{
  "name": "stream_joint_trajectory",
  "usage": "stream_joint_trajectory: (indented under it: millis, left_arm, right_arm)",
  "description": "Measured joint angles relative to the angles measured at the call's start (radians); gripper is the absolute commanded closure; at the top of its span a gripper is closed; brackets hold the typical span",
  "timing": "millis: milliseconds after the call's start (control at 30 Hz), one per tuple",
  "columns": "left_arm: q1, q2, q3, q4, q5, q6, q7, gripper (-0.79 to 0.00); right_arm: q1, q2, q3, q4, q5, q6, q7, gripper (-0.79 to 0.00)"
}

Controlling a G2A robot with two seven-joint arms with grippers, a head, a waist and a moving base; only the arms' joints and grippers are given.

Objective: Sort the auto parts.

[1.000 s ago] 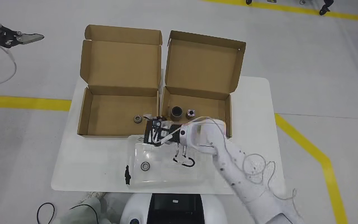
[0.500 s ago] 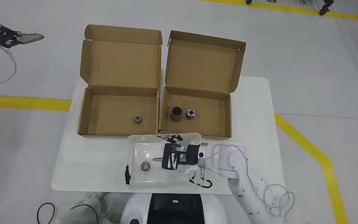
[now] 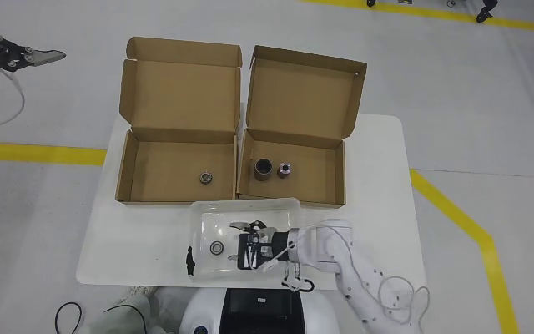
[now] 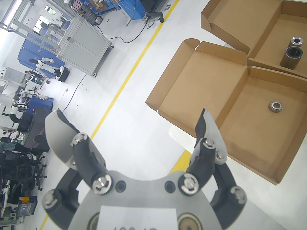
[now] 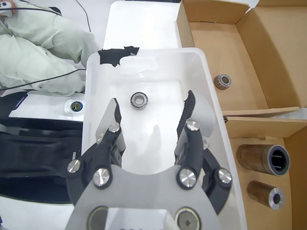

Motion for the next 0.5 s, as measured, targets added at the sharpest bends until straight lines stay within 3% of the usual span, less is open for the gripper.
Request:
stream_joint_trajectory:
  millis: [367,500]
  left_arm:
    - [0.000,0.000,0.000,0.000,0.000,0.000,0.000,-0.785]
    - [0.000,0.000,0.000,0.000,0.000,0.000,0.000,-0.785]
  right_arm:
    - [0.102,-0.024,-0.148,0.126,0.005,0.061,0.068,-0.443]
    - [0.123,-0.031,-0.188,0.147,0.009,0.078,0.083,-0.480]
